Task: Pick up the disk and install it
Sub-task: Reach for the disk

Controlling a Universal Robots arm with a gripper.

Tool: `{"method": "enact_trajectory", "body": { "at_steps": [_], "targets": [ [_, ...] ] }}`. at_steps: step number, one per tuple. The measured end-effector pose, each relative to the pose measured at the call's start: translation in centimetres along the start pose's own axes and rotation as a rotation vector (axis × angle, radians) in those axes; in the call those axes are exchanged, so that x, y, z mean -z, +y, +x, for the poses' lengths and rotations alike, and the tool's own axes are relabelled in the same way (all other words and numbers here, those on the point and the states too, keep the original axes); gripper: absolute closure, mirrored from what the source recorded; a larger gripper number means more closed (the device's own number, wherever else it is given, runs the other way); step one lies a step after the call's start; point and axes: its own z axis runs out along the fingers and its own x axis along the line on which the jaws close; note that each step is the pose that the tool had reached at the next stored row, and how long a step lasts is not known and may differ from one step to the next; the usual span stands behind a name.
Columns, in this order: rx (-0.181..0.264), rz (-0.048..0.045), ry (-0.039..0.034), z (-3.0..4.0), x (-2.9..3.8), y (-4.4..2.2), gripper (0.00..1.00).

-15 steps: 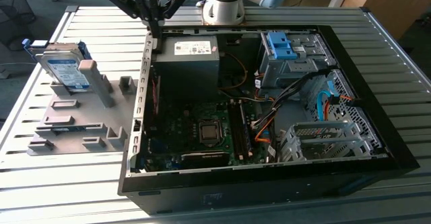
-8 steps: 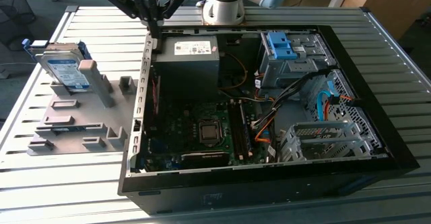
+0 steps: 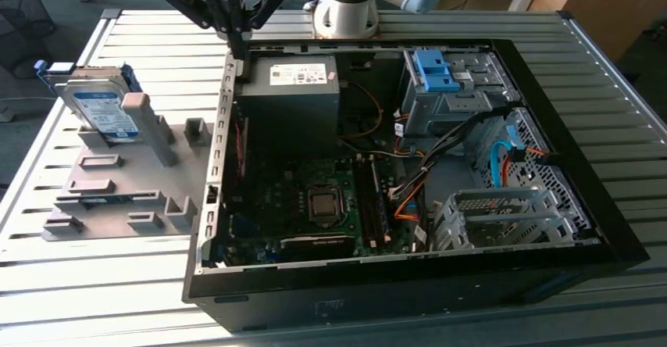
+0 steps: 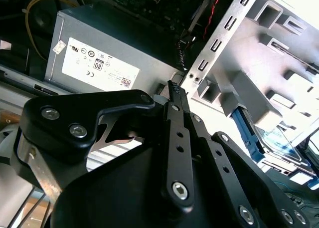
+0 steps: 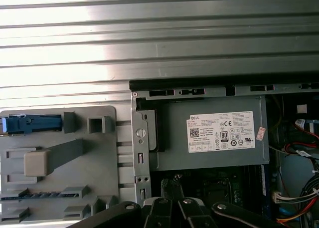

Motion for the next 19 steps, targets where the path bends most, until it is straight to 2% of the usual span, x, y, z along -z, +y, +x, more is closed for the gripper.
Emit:
{"method": "enact_trajectory", "body": {
  "at_steps": [2,7,9,19],
  "targets": [
    [0.0,0.0,0.0,0.32,0.01,-0.02,0.89],
    [0.0,0.0,0.0,0.41,0.01,-0.03,0.89],
    [0.0,0.0,0.0,0.71,0.02,-0.05,0.89],
    [0.0,0.0,0.0001,1.01,0.03,-0.08,0.89]
  ]
}}
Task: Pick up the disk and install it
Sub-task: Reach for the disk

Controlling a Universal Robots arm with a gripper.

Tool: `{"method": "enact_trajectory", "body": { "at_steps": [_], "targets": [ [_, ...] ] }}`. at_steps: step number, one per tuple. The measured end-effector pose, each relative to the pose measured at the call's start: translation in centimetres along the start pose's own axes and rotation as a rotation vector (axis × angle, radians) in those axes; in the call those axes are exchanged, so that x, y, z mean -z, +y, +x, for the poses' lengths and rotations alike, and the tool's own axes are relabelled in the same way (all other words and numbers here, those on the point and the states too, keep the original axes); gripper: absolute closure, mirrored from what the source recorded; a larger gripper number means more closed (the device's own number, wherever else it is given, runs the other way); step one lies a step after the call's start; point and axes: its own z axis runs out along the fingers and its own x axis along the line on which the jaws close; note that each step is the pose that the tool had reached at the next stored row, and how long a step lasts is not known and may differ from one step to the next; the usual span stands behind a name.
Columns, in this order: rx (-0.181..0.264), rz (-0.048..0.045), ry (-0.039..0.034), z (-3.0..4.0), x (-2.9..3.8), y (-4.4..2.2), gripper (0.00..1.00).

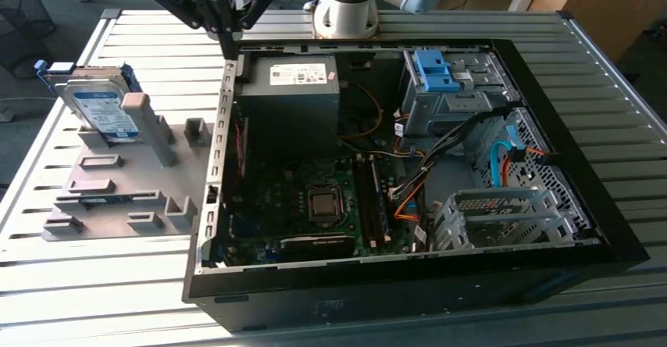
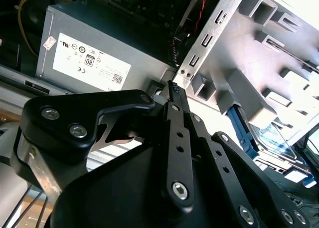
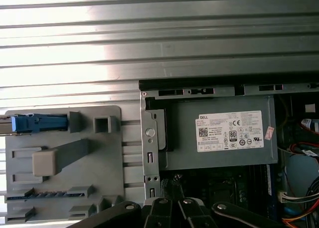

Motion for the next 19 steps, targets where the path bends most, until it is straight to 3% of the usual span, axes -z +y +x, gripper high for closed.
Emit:
{"method": "enact_trajectory", "body": {
  "at_steps": [19],
  "targets": [
    [0.0,-0.0001,0.0,0.46,0.01,-0.03,0.89]
  ]
}}
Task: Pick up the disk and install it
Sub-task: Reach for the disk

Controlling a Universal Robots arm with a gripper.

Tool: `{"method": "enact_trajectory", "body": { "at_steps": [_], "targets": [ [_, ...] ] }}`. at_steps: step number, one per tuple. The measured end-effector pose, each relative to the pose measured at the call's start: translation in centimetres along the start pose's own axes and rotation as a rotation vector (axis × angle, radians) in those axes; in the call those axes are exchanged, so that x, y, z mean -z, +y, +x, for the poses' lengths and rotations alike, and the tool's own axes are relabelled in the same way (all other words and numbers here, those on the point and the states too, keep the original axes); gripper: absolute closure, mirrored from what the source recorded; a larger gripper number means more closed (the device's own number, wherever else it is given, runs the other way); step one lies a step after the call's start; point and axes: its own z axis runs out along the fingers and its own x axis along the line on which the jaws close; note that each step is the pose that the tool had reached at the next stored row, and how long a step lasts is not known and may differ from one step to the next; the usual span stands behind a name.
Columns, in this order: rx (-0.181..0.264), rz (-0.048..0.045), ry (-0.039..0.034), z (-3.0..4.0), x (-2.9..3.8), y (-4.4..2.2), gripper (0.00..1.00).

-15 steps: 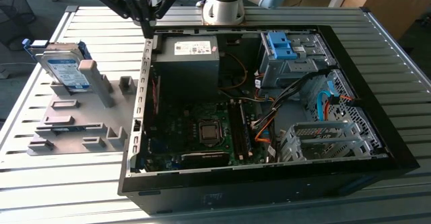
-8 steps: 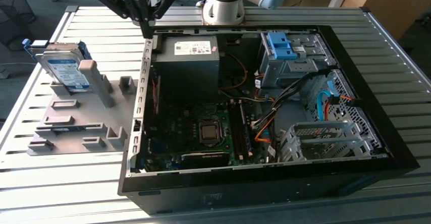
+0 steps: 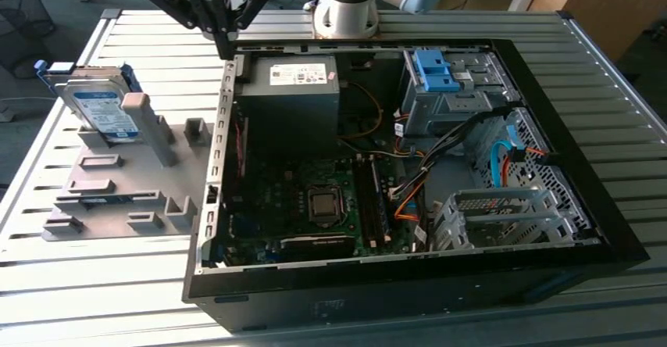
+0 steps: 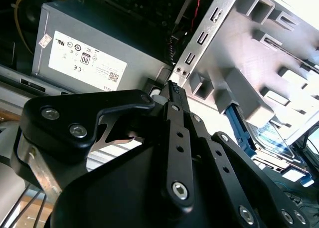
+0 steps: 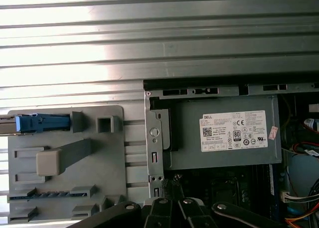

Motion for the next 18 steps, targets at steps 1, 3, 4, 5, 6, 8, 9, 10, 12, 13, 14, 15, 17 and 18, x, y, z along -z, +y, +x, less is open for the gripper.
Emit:
{"method": "enact_trajectory", "body": {
  "at_steps": [1,3,4,5,6,8,9,10,12,13,14,15,17,18],
  "targets": [
    [0.0,0.0,0.0,0.02,0.0,0.0,0.89],
    [0.0,0.0,0.0,0.05,0.0,0.0,0.89],
    [0.0,0.0,0.0,0.06,0.0,0.0,0.89],
    [0.0,0.0001,0.0001,0.08,0.01,-0.01,0.89],
    [0.0,0.0,0.0,0.1,0.01,-0.01,0.89],
    [0.0,0.0,0.0,0.13,0.0,-0.01,0.89],
    [0.0,0.0,0.0,0.14,0.01,-0.01,0.89],
    [0.0,0.0,0.0,0.16,0.01,-0.01,0.89],
    [0.0,0.0,0.0,0.2,0.01,-0.02,0.89],
    [0.0,0.0,0.0,0.22,0.01,-0.02,0.89],
    [0.0,0.0,0.0,0.24,0.01,-0.02,0.89],
    [0.0,0.0,0.0,0.26,0.01,-0.02,0.89],
    [0.0,0.0,0.0,0.3,0.01,-0.02,0.89],
    [0.0,0.0,0.0,0.32,0.01,-0.02,0.89]
  ]
}}
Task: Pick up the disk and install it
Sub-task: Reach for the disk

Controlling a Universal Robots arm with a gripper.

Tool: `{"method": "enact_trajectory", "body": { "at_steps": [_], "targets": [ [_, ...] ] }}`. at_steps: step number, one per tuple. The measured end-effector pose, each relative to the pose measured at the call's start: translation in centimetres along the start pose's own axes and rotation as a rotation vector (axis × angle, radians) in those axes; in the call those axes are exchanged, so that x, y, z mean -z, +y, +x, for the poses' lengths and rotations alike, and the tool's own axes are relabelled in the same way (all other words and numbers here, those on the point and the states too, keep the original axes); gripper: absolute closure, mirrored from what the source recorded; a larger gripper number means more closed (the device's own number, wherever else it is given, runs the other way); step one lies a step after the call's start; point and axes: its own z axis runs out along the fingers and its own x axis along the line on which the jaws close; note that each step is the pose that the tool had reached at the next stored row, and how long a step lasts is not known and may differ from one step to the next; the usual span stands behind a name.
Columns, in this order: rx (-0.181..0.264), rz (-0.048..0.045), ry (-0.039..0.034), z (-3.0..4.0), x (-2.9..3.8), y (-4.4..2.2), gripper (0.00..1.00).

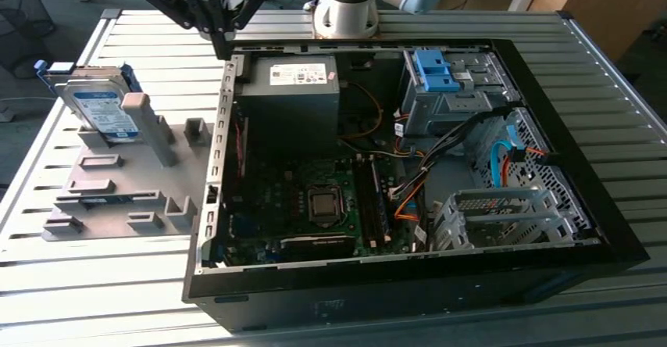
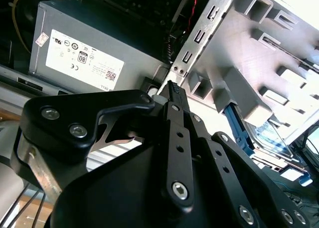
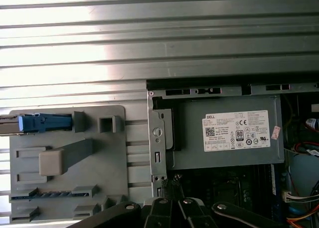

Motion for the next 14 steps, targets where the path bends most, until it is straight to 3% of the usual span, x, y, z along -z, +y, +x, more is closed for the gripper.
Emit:
{"method": "enact_trajectory", "body": {
  "at_steps": [14],
  "targets": [
    [0.0,0.0,0.0,0.26,0.01,-0.02,0.89]
  ]
}}
